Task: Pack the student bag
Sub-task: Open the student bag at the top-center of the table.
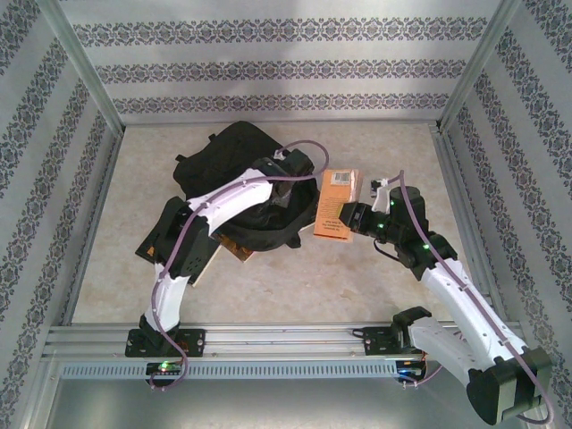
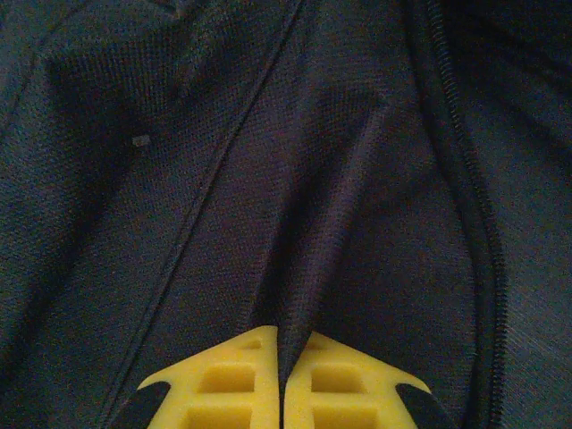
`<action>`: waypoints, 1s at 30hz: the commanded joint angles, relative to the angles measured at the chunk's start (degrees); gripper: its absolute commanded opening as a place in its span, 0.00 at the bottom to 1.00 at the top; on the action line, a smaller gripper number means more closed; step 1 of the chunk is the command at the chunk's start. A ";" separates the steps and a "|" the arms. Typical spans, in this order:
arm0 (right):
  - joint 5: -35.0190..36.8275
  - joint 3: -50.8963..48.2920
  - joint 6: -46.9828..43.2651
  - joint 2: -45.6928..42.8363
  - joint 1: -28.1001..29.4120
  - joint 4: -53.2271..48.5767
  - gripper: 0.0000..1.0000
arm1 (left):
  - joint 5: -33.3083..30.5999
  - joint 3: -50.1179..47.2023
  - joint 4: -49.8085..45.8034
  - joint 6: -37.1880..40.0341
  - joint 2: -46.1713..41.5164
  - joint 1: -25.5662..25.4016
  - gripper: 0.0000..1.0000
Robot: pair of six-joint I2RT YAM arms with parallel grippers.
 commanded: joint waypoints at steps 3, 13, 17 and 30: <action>-1.04 1.55 4.00 3.68 0.63 6.73 0.00 | 7.57 3.92 -1.72 -1.83 -6.60 4.43 0.02; 3.02 5.84 16.48 14.02 4.79 15.36 0.00 | 24.68 1.10 0.61 -9.04 -13.28 11.36 0.07; 5.34 8.33 19.33 18.92 6.05 18.34 0.00 | 30.76 -1.92 3.46 -11.37 -15.59 13.46 0.09; -0.98 20.18 33.99 41.79 9.48 34.42 0.00 | 41.79 -8.00 10.06 -13.37 -21.33 16.70 0.56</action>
